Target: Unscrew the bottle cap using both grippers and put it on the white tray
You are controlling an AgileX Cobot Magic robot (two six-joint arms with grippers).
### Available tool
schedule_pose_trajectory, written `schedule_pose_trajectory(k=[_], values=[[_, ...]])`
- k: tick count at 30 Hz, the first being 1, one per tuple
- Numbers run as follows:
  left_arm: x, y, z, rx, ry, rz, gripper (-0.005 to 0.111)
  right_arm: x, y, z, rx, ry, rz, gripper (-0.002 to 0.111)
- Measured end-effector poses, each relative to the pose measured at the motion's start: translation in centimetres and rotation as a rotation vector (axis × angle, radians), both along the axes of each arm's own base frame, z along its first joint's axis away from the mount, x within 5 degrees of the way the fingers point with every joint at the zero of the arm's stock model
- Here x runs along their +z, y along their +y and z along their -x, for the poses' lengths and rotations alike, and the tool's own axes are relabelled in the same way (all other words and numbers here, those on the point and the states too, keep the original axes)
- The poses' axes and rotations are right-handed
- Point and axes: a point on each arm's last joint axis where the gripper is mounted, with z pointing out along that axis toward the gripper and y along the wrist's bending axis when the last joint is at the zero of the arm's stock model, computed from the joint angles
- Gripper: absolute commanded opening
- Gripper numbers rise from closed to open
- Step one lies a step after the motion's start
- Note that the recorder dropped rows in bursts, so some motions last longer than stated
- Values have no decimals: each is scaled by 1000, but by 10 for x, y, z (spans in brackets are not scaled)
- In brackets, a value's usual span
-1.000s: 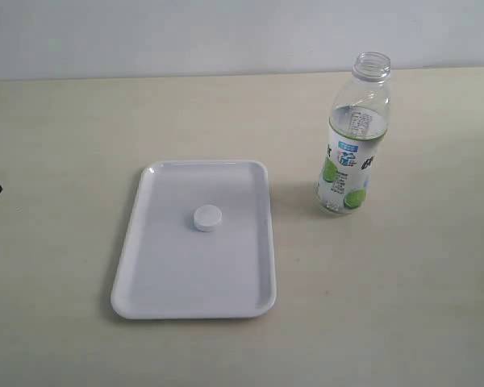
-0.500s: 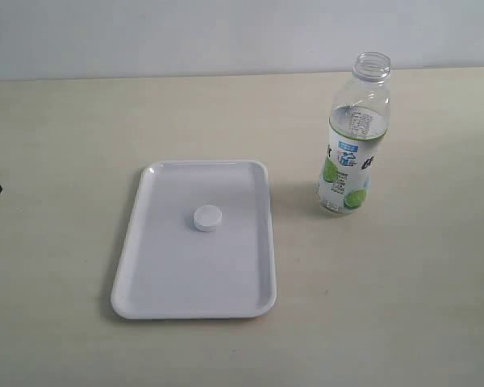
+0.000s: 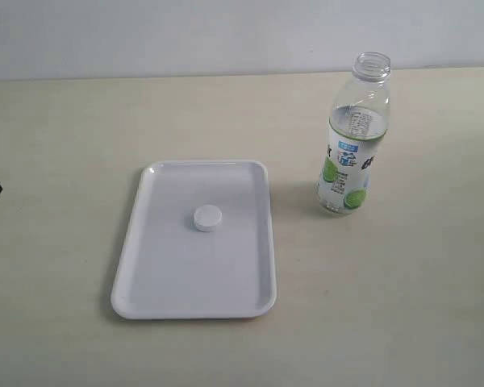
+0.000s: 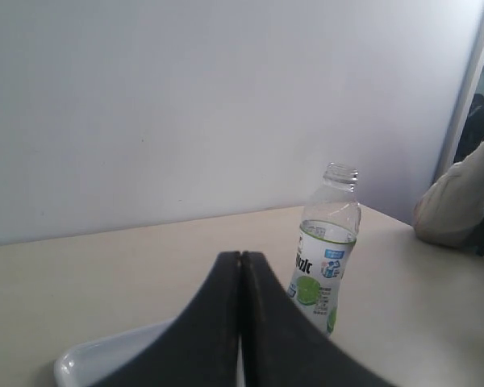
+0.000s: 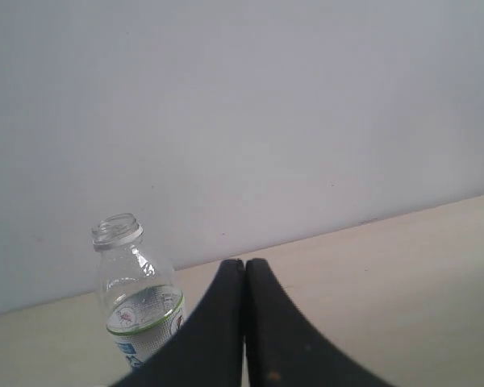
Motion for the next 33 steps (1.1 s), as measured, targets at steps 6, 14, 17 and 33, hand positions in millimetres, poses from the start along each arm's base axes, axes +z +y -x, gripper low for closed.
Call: schedule_pose_trajectory(k=[6, 14, 17, 33], values=[[0, 0, 0, 0, 0, 0, 0, 0, 0, 0, 0, 2, -11, 0], [0, 0, 0, 0, 0, 0, 0, 0, 0, 0, 0, 3, -15, 0], [0, 0, 0, 4, -31, -39, 0, 0, 0, 0, 0, 3, -15, 0], [1, 30, 14, 135, -189, -253, 0, 0, 0, 0, 0, 3, -15, 0]])
